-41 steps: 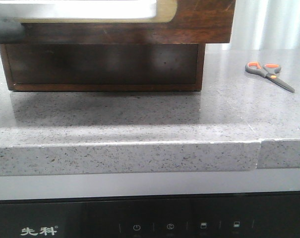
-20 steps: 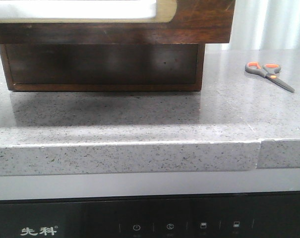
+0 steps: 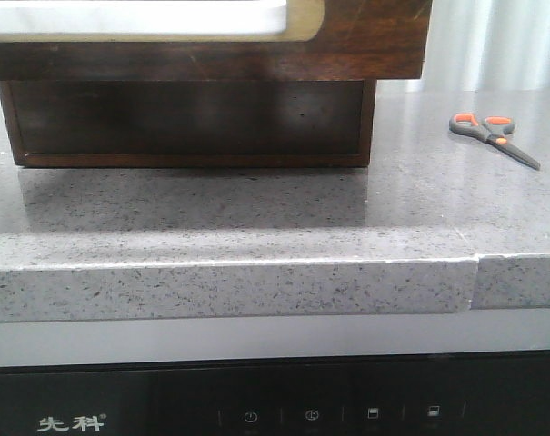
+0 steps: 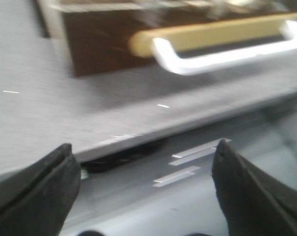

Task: Put scissors in drawer with both arms
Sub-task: 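Pull the drawer open toward the robot with the left gripper, then lower the right gripper over the scissors and grasp their blades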

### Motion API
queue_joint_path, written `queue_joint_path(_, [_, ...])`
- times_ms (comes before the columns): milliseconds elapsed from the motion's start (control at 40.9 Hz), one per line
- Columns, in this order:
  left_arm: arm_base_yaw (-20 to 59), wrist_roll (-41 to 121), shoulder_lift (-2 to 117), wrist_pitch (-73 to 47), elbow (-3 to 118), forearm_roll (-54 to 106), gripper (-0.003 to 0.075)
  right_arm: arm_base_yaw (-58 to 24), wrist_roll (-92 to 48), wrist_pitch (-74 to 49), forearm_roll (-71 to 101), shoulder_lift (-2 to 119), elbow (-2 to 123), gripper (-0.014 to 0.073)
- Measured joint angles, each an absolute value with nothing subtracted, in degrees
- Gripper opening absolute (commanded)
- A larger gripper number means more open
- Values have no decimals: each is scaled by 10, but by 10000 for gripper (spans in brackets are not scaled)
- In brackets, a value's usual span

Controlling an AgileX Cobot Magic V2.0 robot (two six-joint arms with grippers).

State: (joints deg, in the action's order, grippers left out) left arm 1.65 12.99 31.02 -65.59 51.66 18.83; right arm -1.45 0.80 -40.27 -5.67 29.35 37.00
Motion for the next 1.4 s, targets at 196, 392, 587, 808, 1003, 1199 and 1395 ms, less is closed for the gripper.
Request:
queue_joint_path(196, [113, 107, 310, -646, 531, 105, 546, -15, 8, -404, -57, 307, 370, 615])
queue_joint_path(392, [258, 104, 310, -612, 531, 58, 547, -15, 8, -406, -57, 345, 370, 615])
queue_joint_path(587, [376, 103, 310, -544, 531, 57, 547, -15, 8, -440, -49, 421, 402, 615])
queue_joint_path(808, [421, 103, 310, -504, 531, 85, 546, -15, 8, -487, -48, 529, 491, 613])
queue_joint_path(1003, [423, 78, 310, -488, 531, 91, 547, -15, 8, -496, -27, 638, 580, 613])
queue_joint_path(1199, [423, 50, 310, -487, 531, 92, 546, -15, 8, -516, 5, 748, 676, 612])
queue_joint_path(1395, [423, 48, 310, -487, 531, 92, 547, -15, 5, -567, 10, 864, 781, 612])
